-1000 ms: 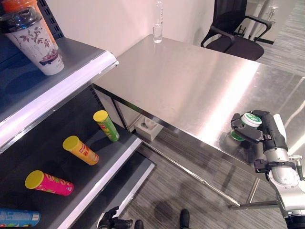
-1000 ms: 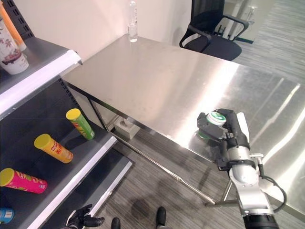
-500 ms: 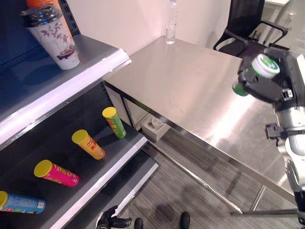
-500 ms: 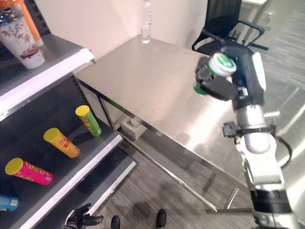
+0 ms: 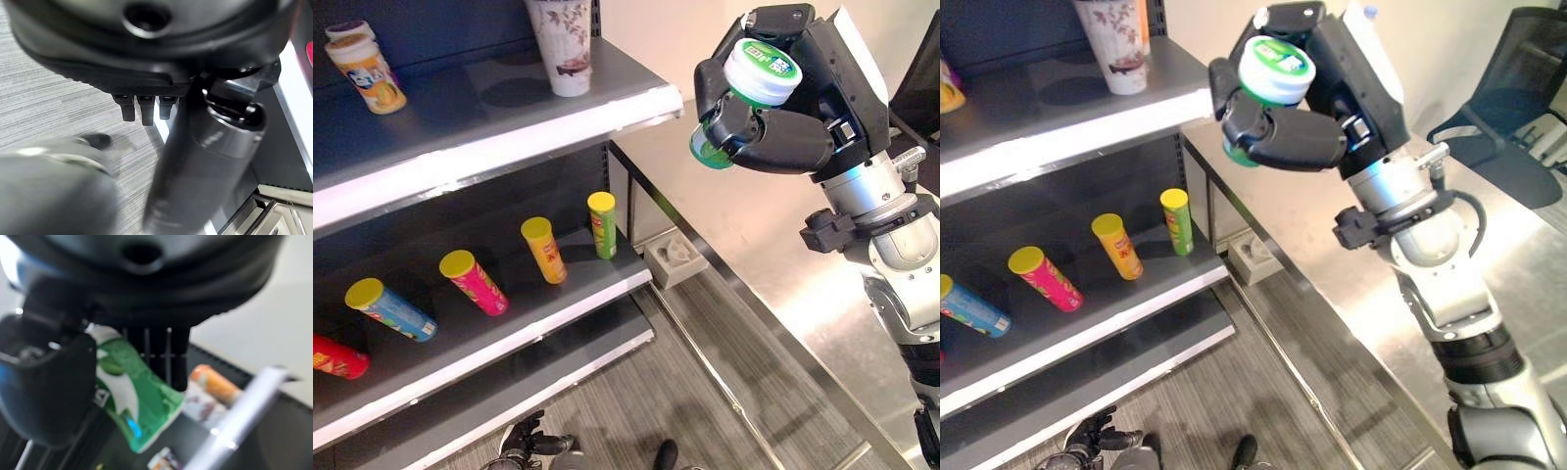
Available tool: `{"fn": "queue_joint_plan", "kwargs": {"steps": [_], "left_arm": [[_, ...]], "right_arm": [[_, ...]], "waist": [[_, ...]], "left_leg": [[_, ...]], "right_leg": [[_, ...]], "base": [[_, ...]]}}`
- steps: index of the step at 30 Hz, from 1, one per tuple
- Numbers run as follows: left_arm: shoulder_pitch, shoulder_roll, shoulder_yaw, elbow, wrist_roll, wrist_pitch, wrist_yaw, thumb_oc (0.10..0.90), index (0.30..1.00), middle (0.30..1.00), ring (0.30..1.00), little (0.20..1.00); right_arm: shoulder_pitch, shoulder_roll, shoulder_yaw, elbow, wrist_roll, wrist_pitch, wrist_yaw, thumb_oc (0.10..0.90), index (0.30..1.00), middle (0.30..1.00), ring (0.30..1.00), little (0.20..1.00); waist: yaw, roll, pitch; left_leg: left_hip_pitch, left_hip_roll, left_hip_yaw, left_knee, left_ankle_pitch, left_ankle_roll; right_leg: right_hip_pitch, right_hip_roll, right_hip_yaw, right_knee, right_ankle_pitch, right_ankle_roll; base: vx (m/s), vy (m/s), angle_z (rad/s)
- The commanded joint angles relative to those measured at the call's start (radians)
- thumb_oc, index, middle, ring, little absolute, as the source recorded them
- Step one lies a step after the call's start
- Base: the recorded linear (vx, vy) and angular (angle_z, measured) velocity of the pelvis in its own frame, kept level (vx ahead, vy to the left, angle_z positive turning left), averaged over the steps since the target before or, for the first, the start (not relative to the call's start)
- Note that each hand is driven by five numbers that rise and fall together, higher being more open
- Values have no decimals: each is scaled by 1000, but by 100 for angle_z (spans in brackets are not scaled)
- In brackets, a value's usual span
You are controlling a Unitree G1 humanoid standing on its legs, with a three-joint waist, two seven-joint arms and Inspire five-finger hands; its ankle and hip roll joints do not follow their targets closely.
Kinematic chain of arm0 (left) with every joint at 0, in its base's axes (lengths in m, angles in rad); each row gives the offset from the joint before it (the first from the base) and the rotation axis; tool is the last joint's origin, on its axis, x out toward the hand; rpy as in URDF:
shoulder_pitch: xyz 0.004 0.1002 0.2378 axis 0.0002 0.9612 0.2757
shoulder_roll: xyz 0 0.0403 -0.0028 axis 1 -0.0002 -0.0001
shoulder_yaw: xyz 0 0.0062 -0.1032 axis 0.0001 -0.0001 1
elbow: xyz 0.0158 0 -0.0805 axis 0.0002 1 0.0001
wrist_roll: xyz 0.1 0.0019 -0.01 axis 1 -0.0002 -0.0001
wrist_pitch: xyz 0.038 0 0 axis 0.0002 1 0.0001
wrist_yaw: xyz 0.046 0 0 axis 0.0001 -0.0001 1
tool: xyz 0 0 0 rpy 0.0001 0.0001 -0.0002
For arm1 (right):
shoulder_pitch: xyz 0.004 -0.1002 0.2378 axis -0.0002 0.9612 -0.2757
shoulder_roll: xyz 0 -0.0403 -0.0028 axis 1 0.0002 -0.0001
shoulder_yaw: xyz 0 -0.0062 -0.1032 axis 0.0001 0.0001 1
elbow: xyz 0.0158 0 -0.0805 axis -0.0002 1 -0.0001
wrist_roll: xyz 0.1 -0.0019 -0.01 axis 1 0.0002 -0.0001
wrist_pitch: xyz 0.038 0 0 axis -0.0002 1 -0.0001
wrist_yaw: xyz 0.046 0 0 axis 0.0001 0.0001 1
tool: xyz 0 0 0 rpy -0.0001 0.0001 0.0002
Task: Put the goods on the table back onto the shelves and tidy them up.
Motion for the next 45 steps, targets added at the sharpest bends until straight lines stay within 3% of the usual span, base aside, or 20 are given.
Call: {"fn": "queue_joint_plan", "kwargs": {"steps": [1,5,9,10,11,12,13,14,16,20,24,26,37,45], "left_arm": [[37,63,-24,-2,50,-23,0,800,900,900,900,900],[43,66,-32,5,85,-22,1,800,900,900,900,900],[38,73,-32,2,96,-22,-2,800,900,900,900,900],[24,81,-36,1,101,-25,0,800,900,900,900,900],[14,86,-38,0,107,-25,2,800,900,900,900,900],[-11,96,-46,1,113,-30,3,800,900,900,900,900],[-12,97,-46,1,113,-30,3,800,900,900,900,900],[-16,103,-46,0,114,-33,0,800,900,900,900,900],[-15,114,-44,4,111,-36,1,800,900,900,900,900],[-10,113,-43,12,109,-30,6,800,900,900,900,900],[-3,102,-41,24,114,-26,6,800,900,900,900,900],[12,83,-56,36,116,-19,9,800,900,900,900,900],[25,70,-60,70,112,-7,31,800,900,900,900,900],[31,74,-87,20,72,-12,37,800,900,900,900,900]], "right_arm": [[-49,57,-60,-18,38,-82,-24,400,300,300,300,300],[-40,95,-61,-18,37,-81,-16,400,300,300,300,300],[-66,103,-39,-2,40,-76,-16,400,300,300,300,300],[-86,108,-26,13,42,-74,-20,400,300,300,300,300],[-87,108,-24,13,39,-71,-24,400,300,300,300,300],[-68,108,-48,-3,15,-59,-30,400,300,300,300,300],[-67,108,-49,-3,14,-58,-30,400,300,300,300,300],[-53,106,-65,-16,11,-51,-28,400,300,300,300,300],[-55,113,-62,-18,20,-50,-24,400,300,300,300,300],[-86,113,-8,4,37,-46,-3,400,300,300,300,300],[-114,109,49,34,11,-25,3,400,300,300,300,300],[-150,110,94,58,-15,-13,5,400,300,300,300,300],[-282,161,221,101,-90,5,-16,400,300,300,300,300],[-380,218,295,242,-187,33,-70,400,300,300,300,300]], "waist": [[45,9,-134],[44,33,-151],[49,42,-150],[45,46,-130],[37,46,-121],[13,42,-107],[15,41,-109],[8,41,-111],[18,34,-122],[43,13,-162],[56,-4,-167],[72,-21,-179],[114,-40,-179],[173,-58,-162]], "left_leg": [[94,29,18,0,-154,-63],[106,-11,4,-79,-137,-47],[95,-34,12,-78,-140,-27],[87,-51,5,-75,-143,-11],[85,-56,-6,-74,-145,-7],[84,-63,-38,-77,-152,-2],[80,-63,-37,-77,-150,-1],[79,-65,-55,-79,-151,1],[74,-64,-71,-76,-155,0],[63,-44,-90,-76,-140,-10],[78,-29,-108,-84,-133,-19],[83,-12,-132,-93,-118,-31],[80,-13,-150,-98,-102,-38],[50,-34,-194,-92,-95,-34]], "right_leg": [[5,35,62,-15,-110,114],[-16,9,68,-16,-78,127],[-37,-26,74,22,-75,136],[-75,-71,98,98,-70,141],[-95,-82,133,122,-64,150],[-130,-57,289,129,-55,182],[-133,-57,291,126,-51,182],[-140,-29,382,113,-48,189],[-119,-20,446,63,-46,186],[-29,-9,412,-60,-53,181],[20,14,402,-86,-64,170],[54,31,364,-92,-77,161],[78,23,298,-83,-83,156],[70,-13,244,-74,-71,167]], "base": [[-5,176,91],[-42,157,18],[-74,153,2],[-132,147,-5],[-212,156,14],[-130,43,24],[-95,7,45],[5,-16,51],[53,-51,44],[99,-102,14],[77,-64,25],[97,-75,35],[22,-4,22],[-7,19,20]]}}
